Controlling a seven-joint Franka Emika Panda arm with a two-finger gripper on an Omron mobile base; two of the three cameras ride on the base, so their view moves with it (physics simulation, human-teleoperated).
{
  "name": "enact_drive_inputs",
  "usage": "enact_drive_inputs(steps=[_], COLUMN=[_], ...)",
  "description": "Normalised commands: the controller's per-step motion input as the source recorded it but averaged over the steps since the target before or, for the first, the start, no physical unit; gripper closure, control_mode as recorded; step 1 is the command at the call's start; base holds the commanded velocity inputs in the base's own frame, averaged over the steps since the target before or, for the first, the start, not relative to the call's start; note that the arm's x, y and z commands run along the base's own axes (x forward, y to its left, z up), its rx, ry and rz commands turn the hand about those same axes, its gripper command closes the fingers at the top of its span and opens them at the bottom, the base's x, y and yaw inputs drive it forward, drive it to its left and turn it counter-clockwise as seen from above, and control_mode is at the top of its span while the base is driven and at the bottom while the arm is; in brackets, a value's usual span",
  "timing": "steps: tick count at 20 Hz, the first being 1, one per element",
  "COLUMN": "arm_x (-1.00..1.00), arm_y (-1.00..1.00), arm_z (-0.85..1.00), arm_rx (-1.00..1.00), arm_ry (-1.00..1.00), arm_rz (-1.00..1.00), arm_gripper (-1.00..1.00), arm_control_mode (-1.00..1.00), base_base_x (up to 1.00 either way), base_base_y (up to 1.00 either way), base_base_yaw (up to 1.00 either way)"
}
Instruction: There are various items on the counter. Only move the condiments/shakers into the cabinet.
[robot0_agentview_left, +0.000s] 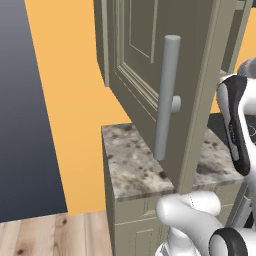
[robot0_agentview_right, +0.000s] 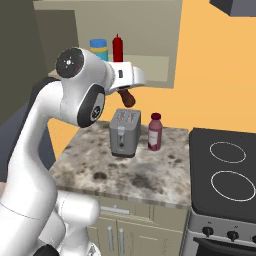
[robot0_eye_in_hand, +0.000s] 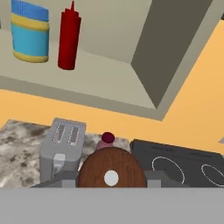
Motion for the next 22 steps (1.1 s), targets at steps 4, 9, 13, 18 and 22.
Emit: enact_drive_inputs(steps=[4, 9, 13, 18, 22], arm_x=[-0.07, -0.05, 0.00, 0.07, 0.23], arm_y=[-0.27, -0.07, -0.07, 0.00, 0.00], arm_z=[0.28, 0.00, 0.09, 0.16, 0.20], arm_rx=[0.03, 0.04, 0.08, 0.08, 0.07], arm_ry=[-0.02, -0.12, -0.03, -0.01, 0.00], arm_rz=[0.00, 0.00, 0.00, 0.00, 0.00], arm_gripper=[1.00, 1.00, 1.00, 1.00, 1.00], arm_control_mode=[-1.00, -1.00, -1.00, -1.00, -1.00], base_base_x=[0.00, 0.00, 0.00, 0.00, 0.00], base_base_y=[0.00, 0.00, 0.00, 0.00, 0.00], base_base_yaw=[0.00, 0.00, 0.00, 0.00, 0.00])
